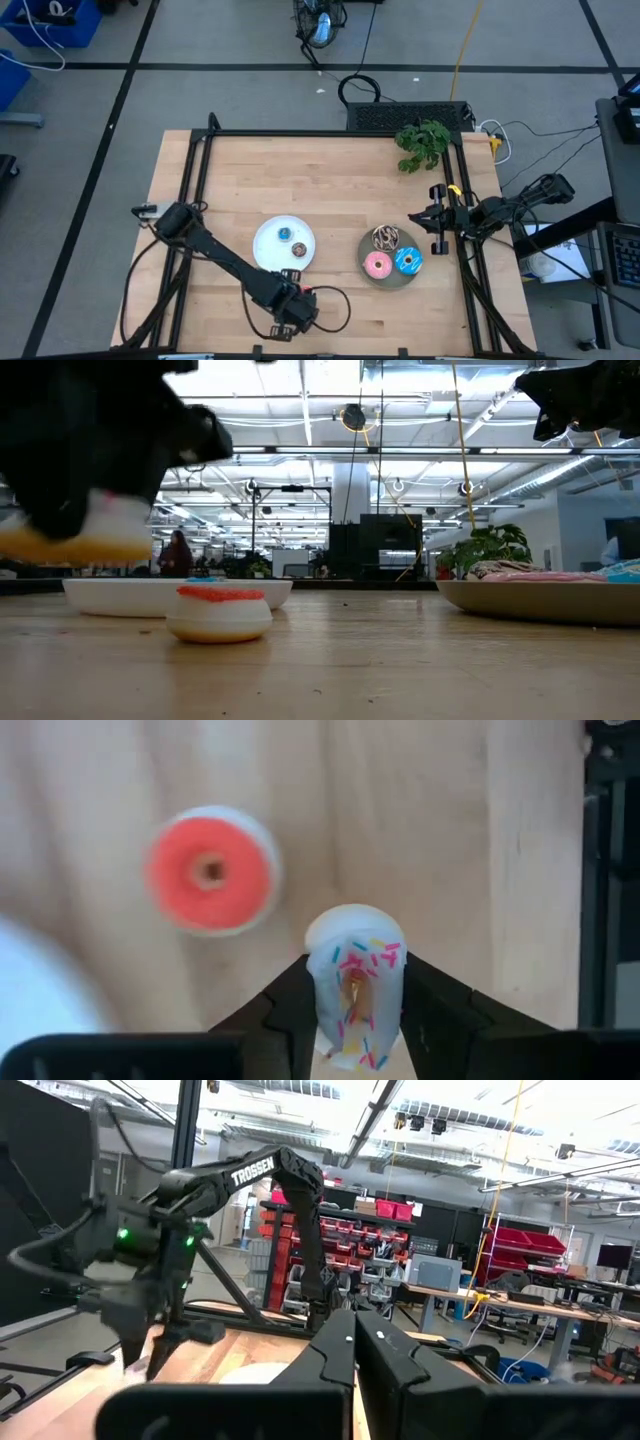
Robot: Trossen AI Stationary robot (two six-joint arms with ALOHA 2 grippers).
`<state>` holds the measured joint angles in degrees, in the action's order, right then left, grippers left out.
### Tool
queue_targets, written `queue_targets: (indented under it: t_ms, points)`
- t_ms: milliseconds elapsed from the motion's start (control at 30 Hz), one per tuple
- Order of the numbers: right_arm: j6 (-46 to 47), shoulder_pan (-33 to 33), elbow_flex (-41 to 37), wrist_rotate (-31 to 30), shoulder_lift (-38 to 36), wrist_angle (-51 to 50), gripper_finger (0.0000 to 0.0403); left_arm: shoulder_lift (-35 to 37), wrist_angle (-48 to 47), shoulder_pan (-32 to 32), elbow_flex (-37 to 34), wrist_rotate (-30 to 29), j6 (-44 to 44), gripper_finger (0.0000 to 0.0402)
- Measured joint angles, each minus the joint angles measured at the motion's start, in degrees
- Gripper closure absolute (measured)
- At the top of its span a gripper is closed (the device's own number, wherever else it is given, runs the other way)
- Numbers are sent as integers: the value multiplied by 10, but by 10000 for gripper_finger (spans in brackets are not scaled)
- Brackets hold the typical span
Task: Pick & Place donuts
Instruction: Put the small white donut on the white plate
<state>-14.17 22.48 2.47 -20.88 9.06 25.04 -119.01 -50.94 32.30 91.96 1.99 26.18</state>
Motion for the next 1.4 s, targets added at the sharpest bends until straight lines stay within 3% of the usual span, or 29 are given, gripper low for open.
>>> queue_targets:
  t_ms: [400,1000,1400]
  points:
    - [0,0,0,0,0,0,403,126,-221,-22,-2,-153,24,275]
    - [-2,0,0,0,0,0,403,140,-84,-101,-225,-112,-39,275]
    - [-2,0,0,0,0,0,403,140,-31,-149,-253,-97,-36,270]
